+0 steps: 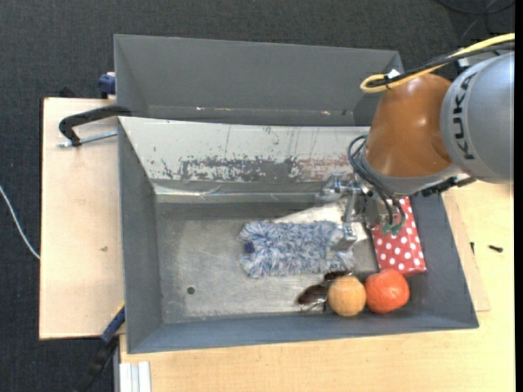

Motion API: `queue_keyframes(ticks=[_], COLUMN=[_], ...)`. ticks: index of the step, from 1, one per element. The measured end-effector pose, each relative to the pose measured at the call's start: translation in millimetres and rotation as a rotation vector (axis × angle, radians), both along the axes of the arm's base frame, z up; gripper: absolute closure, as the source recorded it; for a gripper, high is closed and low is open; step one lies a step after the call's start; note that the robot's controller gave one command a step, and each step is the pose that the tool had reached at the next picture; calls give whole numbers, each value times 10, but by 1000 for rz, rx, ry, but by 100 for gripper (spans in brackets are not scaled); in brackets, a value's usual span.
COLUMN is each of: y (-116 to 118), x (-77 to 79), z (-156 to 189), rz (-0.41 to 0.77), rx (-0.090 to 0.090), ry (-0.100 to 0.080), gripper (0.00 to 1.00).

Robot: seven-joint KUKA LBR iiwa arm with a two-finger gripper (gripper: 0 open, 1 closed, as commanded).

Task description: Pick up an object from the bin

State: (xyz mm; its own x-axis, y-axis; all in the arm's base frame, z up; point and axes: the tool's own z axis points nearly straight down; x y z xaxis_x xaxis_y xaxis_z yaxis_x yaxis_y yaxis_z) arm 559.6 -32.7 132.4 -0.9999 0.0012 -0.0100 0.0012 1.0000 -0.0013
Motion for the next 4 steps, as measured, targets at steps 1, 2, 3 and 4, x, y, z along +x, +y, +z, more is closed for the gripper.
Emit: queue_keyframes(ticks=[1,2,3,4], y=[-104,-104,-260,-259], x=[-48,-49,-4,-5], z=[-552,-553,671,669], rz=[-47,-48,-26,-25], rx=[6,6,1,1], ry=[1,2,5,5], gripper=[100,100,100,100])
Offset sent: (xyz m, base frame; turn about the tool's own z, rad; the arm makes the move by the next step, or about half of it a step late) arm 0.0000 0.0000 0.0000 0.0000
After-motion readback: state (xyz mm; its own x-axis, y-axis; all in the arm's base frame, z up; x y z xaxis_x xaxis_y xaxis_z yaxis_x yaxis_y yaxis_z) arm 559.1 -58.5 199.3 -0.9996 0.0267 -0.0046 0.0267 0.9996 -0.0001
